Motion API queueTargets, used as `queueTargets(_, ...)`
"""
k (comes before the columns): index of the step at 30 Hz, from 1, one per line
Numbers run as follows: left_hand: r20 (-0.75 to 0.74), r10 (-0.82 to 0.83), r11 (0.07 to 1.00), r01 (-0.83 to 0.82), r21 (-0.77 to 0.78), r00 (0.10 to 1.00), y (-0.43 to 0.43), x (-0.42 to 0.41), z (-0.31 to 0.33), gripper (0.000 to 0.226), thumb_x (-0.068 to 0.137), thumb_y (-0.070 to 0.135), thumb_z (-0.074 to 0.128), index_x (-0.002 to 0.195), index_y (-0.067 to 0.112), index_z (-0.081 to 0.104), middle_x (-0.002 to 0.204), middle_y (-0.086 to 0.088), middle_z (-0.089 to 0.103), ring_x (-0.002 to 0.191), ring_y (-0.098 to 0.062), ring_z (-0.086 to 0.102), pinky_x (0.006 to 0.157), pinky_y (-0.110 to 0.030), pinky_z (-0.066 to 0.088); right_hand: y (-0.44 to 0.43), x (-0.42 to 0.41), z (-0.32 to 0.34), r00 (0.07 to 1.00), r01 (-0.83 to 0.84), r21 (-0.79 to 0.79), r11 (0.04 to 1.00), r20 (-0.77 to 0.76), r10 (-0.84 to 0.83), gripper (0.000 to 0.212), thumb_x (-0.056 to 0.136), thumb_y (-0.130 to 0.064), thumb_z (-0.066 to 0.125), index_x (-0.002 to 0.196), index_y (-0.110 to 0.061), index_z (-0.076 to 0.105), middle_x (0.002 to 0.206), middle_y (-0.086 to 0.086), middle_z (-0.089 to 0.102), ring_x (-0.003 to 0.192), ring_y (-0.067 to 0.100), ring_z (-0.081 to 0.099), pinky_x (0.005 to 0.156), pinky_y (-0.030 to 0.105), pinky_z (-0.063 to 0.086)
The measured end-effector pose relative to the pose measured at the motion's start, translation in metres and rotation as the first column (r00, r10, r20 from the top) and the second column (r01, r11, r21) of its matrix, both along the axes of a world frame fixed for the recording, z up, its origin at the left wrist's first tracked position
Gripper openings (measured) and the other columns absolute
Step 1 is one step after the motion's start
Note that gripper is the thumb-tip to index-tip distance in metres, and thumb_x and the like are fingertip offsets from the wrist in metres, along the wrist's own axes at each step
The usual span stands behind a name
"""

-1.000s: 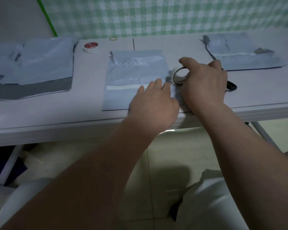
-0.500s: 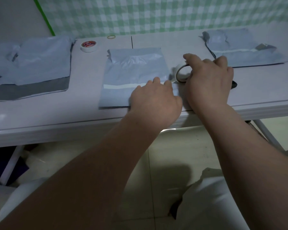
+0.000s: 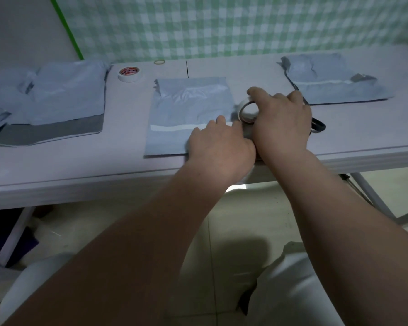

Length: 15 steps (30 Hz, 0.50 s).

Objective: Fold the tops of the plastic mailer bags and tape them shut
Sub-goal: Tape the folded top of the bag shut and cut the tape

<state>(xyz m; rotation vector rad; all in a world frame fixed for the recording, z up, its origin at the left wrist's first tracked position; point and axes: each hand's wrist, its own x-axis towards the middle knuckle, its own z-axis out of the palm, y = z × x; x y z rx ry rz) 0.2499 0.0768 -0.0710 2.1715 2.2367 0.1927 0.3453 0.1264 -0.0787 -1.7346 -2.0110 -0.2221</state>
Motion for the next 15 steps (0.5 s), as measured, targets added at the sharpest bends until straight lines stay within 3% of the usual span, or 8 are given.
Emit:
queueTargets(5,0.155,-0.047,0.999,0.05,-0.02,0.987,-0.006,-0.015,0.003,0.037,0.099,0.027,0.022,0.123,0.012,0.046,0.124,-0.007,0.045,0.104,-0.022,0.041,0.091,-0.039,0.031,-0.003,-0.007,0.006,0.997,0.025,-0.005,1.0,0.07,-0.025,0.047,0.087,-0.002,0.04,0.128,-0.023,0.048,0.101,0.014,0.059,0.108,0.032,0.042,0.073,0.035,0.022)
queueTargets(9,0.059,-0.004,0.998,0.008,-0.062,0.998,-0.013,-0.041,0.0,0.048,0.1,0.031,0.015,0.143,0.018,0.031,0.151,-0.008,0.027,0.135,-0.025,0.03,0.112,-0.051,0.02,-0.006,-0.011,0.007,0.993,0.038,0.004,0.999,0.112,-0.038,0.049,0.085,0.003,0.039,0.127,-0.02,0.048,0.1,0.015,0.058,0.107,0.033,0.042,0.073,0.036,0.023)
queueTargets(15,0.017,0.132,0.988,-0.13,-0.087,0.991,-0.027,-0.088,0.0,0.05,0.1,0.032,0.013,0.149,0.026,0.02,0.157,-0.004,0.019,0.139,-0.026,0.027,0.113,-0.054,0.013,-0.007,-0.013,0.008,0.989,0.054,0.002,0.999,0.136,-0.053,0.05,0.083,0.005,0.039,0.126,-0.019,0.047,0.099,0.016,0.057,0.106,0.034,0.042,0.073,0.036,0.023)
